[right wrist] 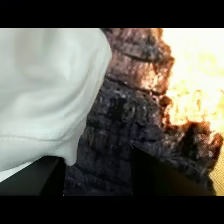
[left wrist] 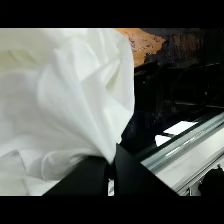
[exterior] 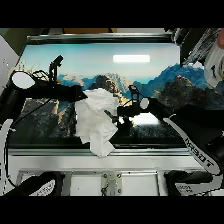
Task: Fold the clothes and pants, and hang the long-sleeved shirts on hangers.
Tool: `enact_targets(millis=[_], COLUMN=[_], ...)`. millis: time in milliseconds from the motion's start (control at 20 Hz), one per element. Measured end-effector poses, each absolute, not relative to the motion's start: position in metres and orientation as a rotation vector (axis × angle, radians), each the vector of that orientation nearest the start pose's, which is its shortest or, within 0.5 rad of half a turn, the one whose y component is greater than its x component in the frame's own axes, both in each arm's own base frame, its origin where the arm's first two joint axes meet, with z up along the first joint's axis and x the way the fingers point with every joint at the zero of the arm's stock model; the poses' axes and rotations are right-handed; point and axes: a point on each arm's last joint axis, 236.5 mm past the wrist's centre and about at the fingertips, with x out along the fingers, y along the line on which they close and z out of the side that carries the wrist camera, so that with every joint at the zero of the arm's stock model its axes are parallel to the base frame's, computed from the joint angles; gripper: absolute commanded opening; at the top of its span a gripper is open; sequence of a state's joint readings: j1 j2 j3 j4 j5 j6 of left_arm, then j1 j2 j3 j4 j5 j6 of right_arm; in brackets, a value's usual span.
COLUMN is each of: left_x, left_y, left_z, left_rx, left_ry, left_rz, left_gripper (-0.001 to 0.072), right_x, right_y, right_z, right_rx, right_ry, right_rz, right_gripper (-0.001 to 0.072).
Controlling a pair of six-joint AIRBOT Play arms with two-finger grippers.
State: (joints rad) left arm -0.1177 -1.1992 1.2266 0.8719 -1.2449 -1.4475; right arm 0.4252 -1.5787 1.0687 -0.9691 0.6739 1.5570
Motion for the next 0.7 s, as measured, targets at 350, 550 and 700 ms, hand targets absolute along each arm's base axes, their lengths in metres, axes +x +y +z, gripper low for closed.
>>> enact_targets(millis=[350,550,700], left_x=[0.328,0.319,0.309], left_y=[-0.211,-0.209,-0.206], left_z=[0.118,0.143,0.166], left_rx=[-0.372,-0.38,-0.39], left_ry=[1.187,1.131,1.076], left_rz=[-0.694,-0.693,-0.692], left_gripper=[0.0015,0.0015,0.0015], right_x=[0.392,0.399,0.402], right_y=[0.3,0.297,0.293], right_z=[-0.079,-0.082,-0.085], right_rx=[0.459,0.475,0.51], right_ry=[1.173,1.15,1.15], right_rz=[0.408,0.351,0.297], right_gripper=[0.0404,0.0383,0.0309])
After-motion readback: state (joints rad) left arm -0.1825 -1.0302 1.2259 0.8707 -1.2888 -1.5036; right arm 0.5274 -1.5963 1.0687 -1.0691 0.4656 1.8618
